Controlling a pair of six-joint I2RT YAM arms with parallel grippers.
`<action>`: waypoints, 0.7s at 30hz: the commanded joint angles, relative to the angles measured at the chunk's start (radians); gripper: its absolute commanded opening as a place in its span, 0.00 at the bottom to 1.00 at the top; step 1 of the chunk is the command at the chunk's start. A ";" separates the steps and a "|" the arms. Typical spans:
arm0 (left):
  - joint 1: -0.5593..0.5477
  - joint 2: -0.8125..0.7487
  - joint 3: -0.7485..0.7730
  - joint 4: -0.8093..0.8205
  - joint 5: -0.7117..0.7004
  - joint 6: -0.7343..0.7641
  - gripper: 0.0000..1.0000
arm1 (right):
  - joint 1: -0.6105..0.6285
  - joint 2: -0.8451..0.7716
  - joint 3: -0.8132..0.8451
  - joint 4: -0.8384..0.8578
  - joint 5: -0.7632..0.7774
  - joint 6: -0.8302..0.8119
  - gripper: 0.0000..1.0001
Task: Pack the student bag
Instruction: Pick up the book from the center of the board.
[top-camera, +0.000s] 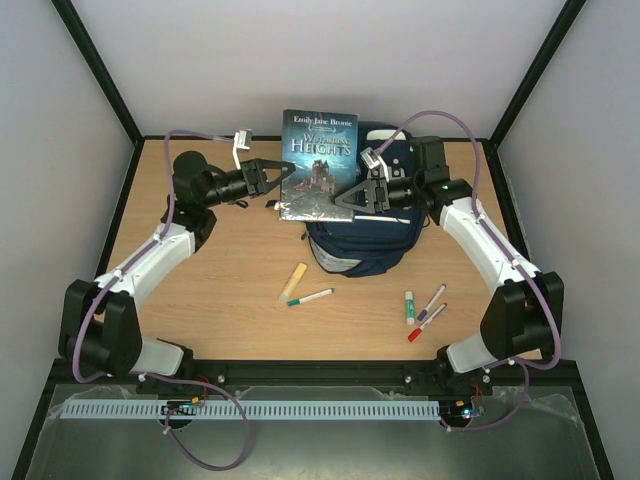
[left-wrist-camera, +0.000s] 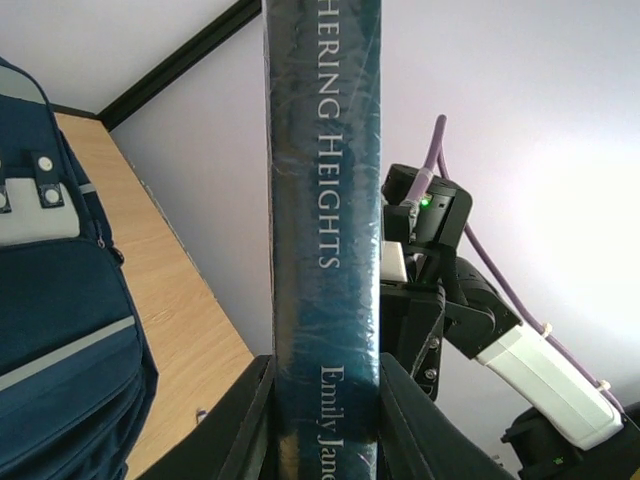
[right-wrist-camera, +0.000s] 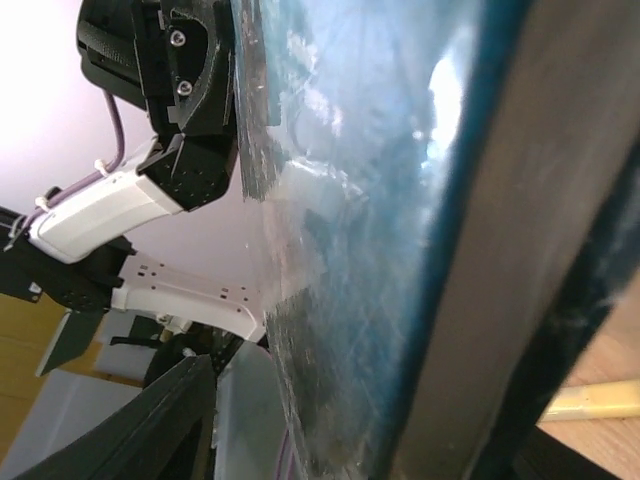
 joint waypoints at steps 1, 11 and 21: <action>0.002 0.000 0.027 0.142 -0.012 0.005 0.07 | 0.005 0.001 0.033 0.022 -0.100 0.068 0.54; -0.001 0.031 -0.020 0.147 -0.023 0.009 0.28 | 0.001 -0.020 0.017 0.046 -0.046 0.134 0.35; -0.005 0.056 -0.033 0.114 -0.028 0.038 0.49 | -0.055 0.015 -0.049 0.127 0.057 0.272 0.10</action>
